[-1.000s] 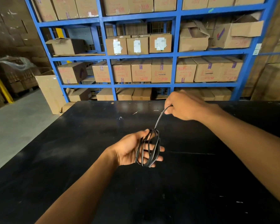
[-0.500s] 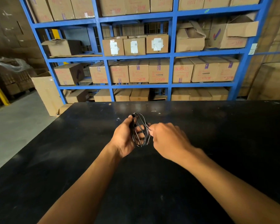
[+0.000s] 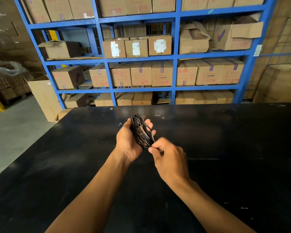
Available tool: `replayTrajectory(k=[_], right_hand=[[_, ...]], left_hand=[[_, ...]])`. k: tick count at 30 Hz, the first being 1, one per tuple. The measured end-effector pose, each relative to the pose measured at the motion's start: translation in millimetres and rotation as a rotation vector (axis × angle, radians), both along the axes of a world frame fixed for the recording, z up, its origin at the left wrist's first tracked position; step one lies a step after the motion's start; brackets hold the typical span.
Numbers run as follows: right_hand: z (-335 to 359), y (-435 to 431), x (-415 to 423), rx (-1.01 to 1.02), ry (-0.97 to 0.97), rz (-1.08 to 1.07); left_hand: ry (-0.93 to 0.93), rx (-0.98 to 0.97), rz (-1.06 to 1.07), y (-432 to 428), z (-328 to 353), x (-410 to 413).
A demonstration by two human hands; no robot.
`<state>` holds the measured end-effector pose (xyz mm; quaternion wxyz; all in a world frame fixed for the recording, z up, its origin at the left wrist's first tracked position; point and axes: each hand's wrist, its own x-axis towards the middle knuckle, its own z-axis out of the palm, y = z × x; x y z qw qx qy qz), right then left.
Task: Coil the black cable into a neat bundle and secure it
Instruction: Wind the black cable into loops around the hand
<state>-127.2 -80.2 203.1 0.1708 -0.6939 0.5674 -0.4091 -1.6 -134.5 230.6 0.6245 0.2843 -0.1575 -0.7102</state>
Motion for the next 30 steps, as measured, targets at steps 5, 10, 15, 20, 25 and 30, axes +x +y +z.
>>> replayTrajectory(k=[5,10,15,20,25,30], right_hand=[[-4.7,-3.1,2.8,0.176,-0.180,0.042],[-2.8,-2.2,0.5,0.330,-0.387,0.076],[3.5,3.5,-4.3,0.567,-0.736,0.106],[5.2,8.9,-13.8,0.749,-1.058,0.182],[4.8,4.3,-29.9,0.817,-1.182,0.096],[6.0,-2.2,-43.8,0.856,-1.060,0.110]], left_hand=[[0.058,0.007,-0.008,1.8,2.3,-0.2],[0.101,0.033,-0.007,3.2,2.2,3.7],[-0.031,0.048,0.062,9.7,4.6,0.1],[-0.014,-0.004,-0.066,13.0,1.4,2.8],[-0.094,0.018,-0.179,19.1,-3.8,3.5],[-0.173,0.076,-0.402,26.4,-9.7,0.2]])
